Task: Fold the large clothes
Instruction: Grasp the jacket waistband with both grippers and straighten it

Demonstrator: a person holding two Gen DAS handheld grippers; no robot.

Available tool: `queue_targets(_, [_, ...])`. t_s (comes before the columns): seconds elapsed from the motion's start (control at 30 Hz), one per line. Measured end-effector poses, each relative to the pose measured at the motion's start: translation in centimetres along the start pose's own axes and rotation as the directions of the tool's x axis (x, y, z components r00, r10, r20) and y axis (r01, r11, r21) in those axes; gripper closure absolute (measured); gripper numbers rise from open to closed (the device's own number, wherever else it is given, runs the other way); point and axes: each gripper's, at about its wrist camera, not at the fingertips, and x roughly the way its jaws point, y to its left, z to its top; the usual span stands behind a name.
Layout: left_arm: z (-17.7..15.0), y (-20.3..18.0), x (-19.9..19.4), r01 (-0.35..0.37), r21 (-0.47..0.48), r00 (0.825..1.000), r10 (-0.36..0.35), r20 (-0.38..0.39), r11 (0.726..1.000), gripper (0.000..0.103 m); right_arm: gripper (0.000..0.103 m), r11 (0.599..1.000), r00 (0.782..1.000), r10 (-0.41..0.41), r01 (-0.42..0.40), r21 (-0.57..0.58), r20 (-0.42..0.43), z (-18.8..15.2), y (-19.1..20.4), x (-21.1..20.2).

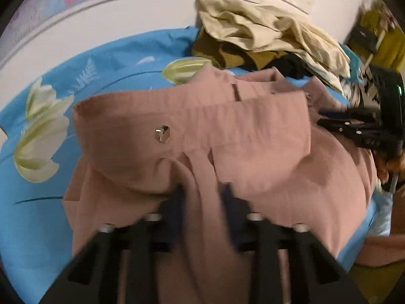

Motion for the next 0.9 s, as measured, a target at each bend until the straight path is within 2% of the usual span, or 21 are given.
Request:
queue_targets(0.03, [0.3,0.3,0.1,-0.008,-0.011,1.000,0.008,0.007,1.000,0.098,0.100,1.000,1.000,0.016,-0.016,0.006,0.003,0.1,-0.1,0.0])
queue_targets(0.13, [1.2,0.9,-1.1,0.017,-0.041,0.998,-0.014,0.058,0.999,0.099,0.100,0.999,0.997,0.014,-0.016,0.030,0.075,0.4,-0.7,-1.8])
queue_targets(0.27, [3.1,1.4,-3.0,0.018,-0.059,0.988,-0.008,0.153,0.998,0.099,0.100,0.993,0.977,0.014,-0.039,0.110,0.215,1.9,-2.5,-5.2])
queue_targets(0.3, [3.5,1.4,-3.1,0.018,-0.056,0.986,-0.009,0.165,0.998,0.098,0.100,0.991,0.976,0.018,-0.046,0.122,0.218,2.3,-2.9,-5.1])
queue_targets(0.37, [4.2,1.8,-2.6,0.011,-0.064,0.986,0.000,0.167,0.998,0.096,0.100,0.989,0.981,0.003,-0.031,0.141,0.194,2.8,-3.4,-4.0])
queue_targets(0.4, [4.6,2.1,-1.8,0.011,-0.066,0.989,-0.001,0.151,0.998,0.093,0.100,0.991,0.986,-0.026,0.004,0.131,0.164,3.0,-3.5,-2.8])
queue_targets(0.47, [5.0,3.0,-0.2,0.001,-0.092,0.995,0.009,0.104,0.996,0.083,0.100,0.989,0.993,-0.055,0.040,0.140,0.106,2.9,-3.9,-0.5])
queue_targets(0.5, [4.9,3.4,0.1,0.003,-0.105,0.995,0.007,0.097,0.994,0.074,0.100,0.988,0.995,-0.046,0.032,0.150,0.088,2.8,-4.1,0.2])
queue_targets(0.6, [4.3,4.9,-0.7,0.056,-0.129,0.991,-0.039,0.129,0.990,0.067,0.100,0.983,0.997,-0.022,0.008,0.181,0.075,2.0,-5.1,0.9])
queue_targets(0.63, [3.9,5.4,-1.3,0.061,-0.136,0.989,-0.041,0.145,0.989,0.057,0.100,0.982,0.997,-0.017,0.002,0.187,0.076,1.9,-5.2,0.8])
queue_targets(0.77, [2.6,6.4,-2.9,0.032,-0.142,0.985,-0.007,0.175,0.989,0.053,0.098,0.985,0.997,-0.025,0.012,0.172,0.072,1.6,-5.0,0.3])
queue_targets(0.83, [1.9,6.5,-2.8,0.009,-0.145,0.988,0.014,0.155,0.989,0.053,0.096,0.985,0.998,-0.025,0.013,0.171,0.064,2.0,-5.1,0.7])
queue_targets(0.9, [1.3,6.2,-2.0,-0.033,-0.127,0.991,0.049,0.123,0.991,0.052,0.089,0.984,0.998,-0.004,-0.008,0.178,0.065,2.1,-5.2,0.4])
